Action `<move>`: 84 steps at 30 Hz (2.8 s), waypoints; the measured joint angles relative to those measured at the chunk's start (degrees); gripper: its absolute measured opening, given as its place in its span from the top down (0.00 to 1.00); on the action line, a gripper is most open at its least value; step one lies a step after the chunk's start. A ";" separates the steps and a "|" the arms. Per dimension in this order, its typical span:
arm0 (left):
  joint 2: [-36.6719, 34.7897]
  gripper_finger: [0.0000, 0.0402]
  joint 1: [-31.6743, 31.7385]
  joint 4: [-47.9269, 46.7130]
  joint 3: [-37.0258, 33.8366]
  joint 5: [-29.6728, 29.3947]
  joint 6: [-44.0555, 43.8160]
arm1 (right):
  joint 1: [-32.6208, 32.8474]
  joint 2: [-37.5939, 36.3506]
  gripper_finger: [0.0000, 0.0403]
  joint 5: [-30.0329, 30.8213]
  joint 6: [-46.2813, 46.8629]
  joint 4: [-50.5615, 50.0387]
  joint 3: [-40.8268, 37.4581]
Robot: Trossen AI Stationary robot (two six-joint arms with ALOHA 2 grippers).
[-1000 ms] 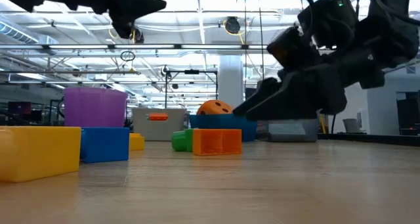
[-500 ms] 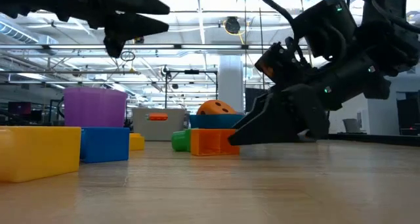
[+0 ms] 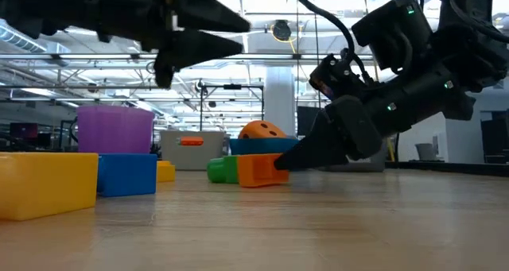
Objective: Pick & Place Toys
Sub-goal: Put the orange game piece into the gray bin
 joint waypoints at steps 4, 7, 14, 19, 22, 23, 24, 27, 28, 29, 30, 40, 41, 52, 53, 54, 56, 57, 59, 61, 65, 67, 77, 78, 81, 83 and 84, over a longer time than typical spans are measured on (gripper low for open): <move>3.46 0.62 0.00 0.03 5.03 -0.06 1.64 | -0.13 0.00 0.60 0.51 1.01 0.02 0.00; 5.13 0.62 0.00 -0.50 8.32 -0.10 2.78 | -0.15 0.00 0.67 0.46 1.01 0.02 0.00; 7.18 0.62 0.00 -0.79 12.08 -0.06 3.81 | -0.94 0.00 0.82 0.38 1.01 0.02 0.00; 7.17 0.62 0.00 -1.19 12.09 -0.06 2.86 | -1.27 0.00 0.94 0.27 0.97 0.56 0.00; 7.17 0.62 0.02 -1.24 12.09 -0.06 2.85 | -1.15 0.00 0.99 0.14 0.30 2.08 0.00; 7.17 0.62 0.07 -1.18 12.09 -0.08 2.92 | -1.05 0.00 0.98 0.13 -0.15 2.48 0.00; 7.17 0.62 0.07 -1.08 12.09 -0.14 3.08 | -0.87 0.00 0.98 0.16 -0.65 2.79 0.00; 7.17 0.62 0.41 -0.87 12.09 -0.34 3.87 | -0.74 -0.82 0.98 0.13 -1.77 2.98 0.00; 7.17 0.62 0.60 -0.87 12.09 -0.35 3.86 | -0.74 -0.90 0.99 0.10 -1.99 3.30 0.01; 7.17 0.62 0.82 -0.88 12.09 -0.35 3.83 | -0.69 -0.91 0.99 0.12 -2.42 3.36 0.04; 7.17 0.62 1.05 -0.89 12.09 -0.37 3.71 | -0.56 -1.09 0.99 0.12 -2.81 2.95 0.02; 4.29 0.62 3.90 -0.77 12.09 -0.37 3.16 | 2.70 -10.95 0.99 0.93 -11.06 -1.99 0.00; 3.56 0.62 4.37 -0.89 12.09 -0.37 2.89 | 3.26 -12.51 0.99 1.81 -11.85 -3.29 0.00; -3.62 0.62 8.17 -1.01 12.09 -0.31 4.27 | 7.91 -25.34 1.00 11.10 -21.68 -12.90 0.00; -3.84 0.62 8.44 -1.05 12.09 -0.30 4.52 | 8.11 -25.95 1.00 11.38 -22.49 -12.80 0.00; -3.96 0.62 8.77 -1.16 12.09 -0.29 4.86 | 8.29 -26.43 1.00 12.01 -23.40 -12.79 0.00; -3.96 0.62 9.56 -1.25 12.09 -0.24 5.00 | 8.65 -27.00 1.00 12.88 -24.97 -12.85 0.00; -3.96 0.62 9.99 -1.40 12.09 -0.18 4.82 | 8.65 -27.18 1.00 13.75 -25.78 -12.81 0.00; -3.98 0.62 10.98 -2.50 12.09 -0.11 3.98 | 8.66 -27.32 1.00 14.11 -26.99 -12.19 -0.01; -3.98 0.62 12.16 -4.86 12.09 0.18 2.72 | 8.63 -27.32 1.00 14.13 -28.56 -11.81 -0.01; -3.96 0.62 15.56 -8.28 12.09 4.92 -0.61 | 8.63 -27.32 1.00 14.12 -31.53 -10.77 0.00; -3.96 0.62 17.63 -9.40 12.09 10.36 -2.03 | 8.56 -27.32 1.00 14.13 -33.54 -9.64 -0.02; -3.96 0.62 27.09 -10.00 12.09 37.55 -11.66 | 6.39 -27.32 1.00 18.74 -43.44 -6.80 0.00; -3.96 0.62 27.72 -10.01 12.09 39.38 -12.23 | 5.99 -27.32 1.00 18.53 -43.88 -6.78 -0.02; -3.95 0.62 29.29 -10.05 12.09 44.36 -13.43 | 4.86 -27.32 1.00 18.39 -45.65 -6.03 -0.01; -3.96 0.62 30.05 -10.05 12.09 47.38 -13.79 | 4.25 -27.30 1.00 18.41 -47.42 -4.77 -0.02; -3.94 0.62 30.43 -10.08 12.09 48.77 -13.82 | 3.97 -27.30 1.00 18.43 -48.50 -3.76 -0.02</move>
